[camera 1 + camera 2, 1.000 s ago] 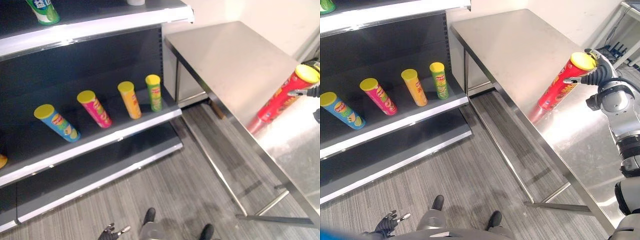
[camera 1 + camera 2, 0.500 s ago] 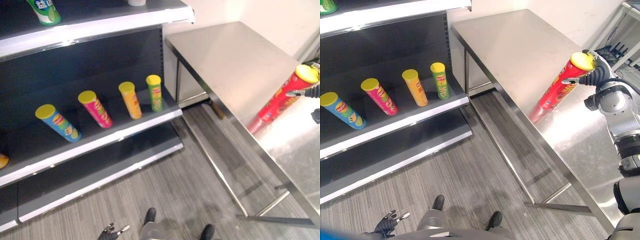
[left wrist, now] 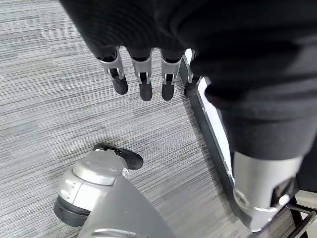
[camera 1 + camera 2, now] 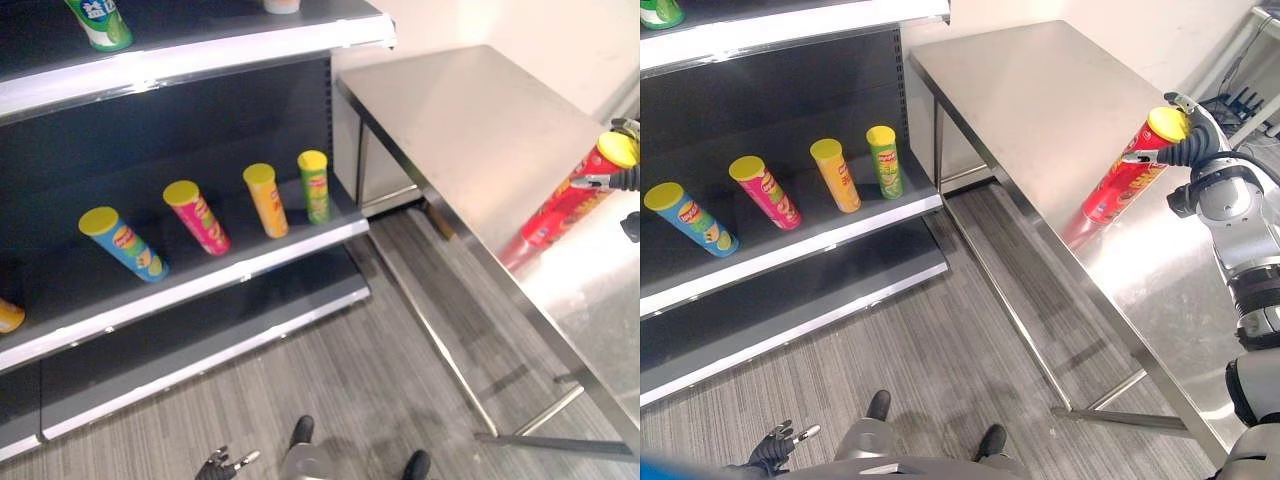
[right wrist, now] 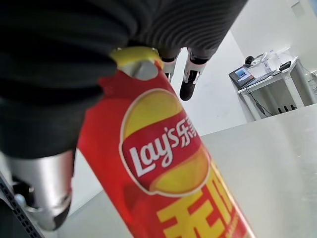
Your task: Put the goods on the table back onto the shelves and tidy them up.
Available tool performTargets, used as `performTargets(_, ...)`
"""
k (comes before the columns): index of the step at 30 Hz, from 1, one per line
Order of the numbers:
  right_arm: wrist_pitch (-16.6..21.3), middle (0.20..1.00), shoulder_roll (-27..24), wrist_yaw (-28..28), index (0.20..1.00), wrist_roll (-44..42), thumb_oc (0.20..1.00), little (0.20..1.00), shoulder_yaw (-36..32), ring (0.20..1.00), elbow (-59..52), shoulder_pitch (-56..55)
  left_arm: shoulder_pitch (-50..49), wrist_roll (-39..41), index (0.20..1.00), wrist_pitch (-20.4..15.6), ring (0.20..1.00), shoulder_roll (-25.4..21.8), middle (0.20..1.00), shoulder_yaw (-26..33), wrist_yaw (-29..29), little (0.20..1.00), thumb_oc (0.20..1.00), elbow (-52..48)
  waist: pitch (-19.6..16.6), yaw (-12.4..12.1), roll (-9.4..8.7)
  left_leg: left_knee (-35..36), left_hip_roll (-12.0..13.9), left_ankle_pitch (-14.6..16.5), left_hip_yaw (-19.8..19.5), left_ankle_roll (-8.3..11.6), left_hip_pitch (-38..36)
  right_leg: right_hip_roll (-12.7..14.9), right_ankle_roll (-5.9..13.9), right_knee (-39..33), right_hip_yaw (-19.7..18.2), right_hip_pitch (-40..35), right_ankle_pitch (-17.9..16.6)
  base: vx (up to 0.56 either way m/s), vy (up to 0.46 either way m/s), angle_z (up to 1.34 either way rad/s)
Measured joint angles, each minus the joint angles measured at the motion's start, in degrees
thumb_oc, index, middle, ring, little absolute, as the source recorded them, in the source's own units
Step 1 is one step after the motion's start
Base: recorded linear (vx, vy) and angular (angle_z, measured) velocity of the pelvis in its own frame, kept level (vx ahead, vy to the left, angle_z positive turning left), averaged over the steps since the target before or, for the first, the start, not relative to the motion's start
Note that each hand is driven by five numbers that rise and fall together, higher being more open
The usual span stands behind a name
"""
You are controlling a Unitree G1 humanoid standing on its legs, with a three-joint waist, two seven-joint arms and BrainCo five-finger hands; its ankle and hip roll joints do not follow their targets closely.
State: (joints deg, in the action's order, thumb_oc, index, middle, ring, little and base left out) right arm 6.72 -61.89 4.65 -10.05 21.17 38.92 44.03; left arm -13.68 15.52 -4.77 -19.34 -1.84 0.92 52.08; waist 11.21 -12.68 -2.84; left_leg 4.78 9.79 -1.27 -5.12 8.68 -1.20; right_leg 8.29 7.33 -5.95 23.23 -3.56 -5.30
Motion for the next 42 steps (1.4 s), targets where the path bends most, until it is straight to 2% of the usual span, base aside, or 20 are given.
performTargets(14,-0.25,1.0,0.03,-0.22,1.0,0.02,1.0,1.0,1.9,1.0,2.5,0.81,0.02,-0.01,1.0,0.0,1.0,0.0,1.0,0.0,0.03,1.0,1.0,0.64,-0.28,-0.03,-0.48,-0.35,-0.03,-0.01,-0.24,0.0,-0.01,0.0,-0.02,0.0,0.2,-0.35,-0.01,0.0,0.0,0.0)
performTargets(15,-0.25,0.953,0.04,-0.22,0.953,0.03,0.953,0.953,1.9,0.953,2.5,0.81,0.04,-0.02,1.0,0.0,1.0,0.0,1.0,0.0,0.03,1.0,1.0,0.68,-0.29,0.05,-0.49,-0.36,-0.03,-0.01,-0.23,0.0,-0.01,0.01,-0.02,0.01,0.2,-0.34,-0.01,0.0,0.0,0.0)
performTargets(16,-0.25,0.953,0.08,-0.22,0.953,0.03,0.953,0.953,1.9,0.953,2.5,0.8,0.05,-0.02,1.0,0.0,1.0,0.0,1.0,0.0,0.04,1.0,1.0,0.74,-0.3,0.07,-0.51,-0.36,-0.02,-0.01,-0.23,0.0,-0.02,0.01,-0.02,0.0,0.18,-0.34,-0.01,0.0,0.0,0.0)
performTargets(17,-0.25,0.222,0.09,-0.23,0.222,0.03,0.222,0.222,1.9,0.222,2.5,0.8,0.05,-0.02,1.0,0.0,1.0,0.0,1.0,0.0,0.05,1.0,1.0,0.77,-0.3,0.07,-0.52,-0.37,-0.02,-0.01,-0.22,0.0,-0.01,0.01,-0.02,0.01,0.19,-0.34,-0.01,0.0,0.0,0.0)
performTargets(18,-0.25,0.2,0.12,-0.23,0.2,0.03,0.2,0.2,1.9,0.2,2.5,0.8,0.05,-0.02,1.0,0.0,1.0,0.0,1.0,0.0,0.06,1.0,1.0,0.8,-0.3,0.07,-0.52,-0.38,-0.03,-0.01,-0.22,0.0,-0.01,0.01,-0.02,0.0,0.19,-0.35,-0.01,0.0,0.0,0.0)
performTargets(28,-0.28,0.2,0.62,-0.68,0.2,0.03,0.2,0.2,1.93,0.2,2.5,0.73,0.14,-0.02,1.0,0.0,1.0,-0.06,1.0,0.01,0.18,1.0,1.0,2.5,-0.53,0.22,-0.94,-0.47,0.0,0.0,-0.2,0.01,-0.13,0.04,-0.03,0.01,0.13,-0.54,-0.03,0.0,0.0,0.0)
performTargets(37,-0.29,0.2,1.74,-1.25,0.2,0.09,0.2,0.2,1.91,0.2,1.86,0.46,-0.09,0.0,1.0,-0.03,1.0,-0.1,1.0,0.0,0.25,1.0,1.0,-0.5,-0.55,0.4,-1.0,-0.57,-0.05,0.0,-0.21,0.01,-0.07,0.06,-0.05,0.01,0.1,-0.51,-0.04,0.0,0.0,0.0)
performTargets(40,-0.46,0.2,0.58,-0.64,0.2,0.77,0.2,0.2,1.09,0.2,-5.39,-1.39,-0.21,-0.02,1.0,0.01,1.0,-0.08,1.0,0.42,0.36,1.0,1.0,-0.37,-0.53,1.43,-0.93,-0.53,0.04,0.0,-0.09,0.01,-0.05,0.02,-0.05,0.01,0.01,-0.42,-0.03,-0.01,0.001,-0.02)
performTargets(42,0.96,0.2,0.22,0.15,0.2,1.06,0.2,0.2,-1.5,0.2,-10.54,-3.3,-0.13,-0.03,1.0,-0.01,1.0,-0.07,1.0,0.74,0.56,1.0,1.0,-0.36,-0.53,1.75,-0.92,-0.46,0.09,0.01,0.06,0.02,-0.05,0.08,-0.07,0.02,-0.12,-0.19,-0.06,-0.01,-0.001,-0.06)
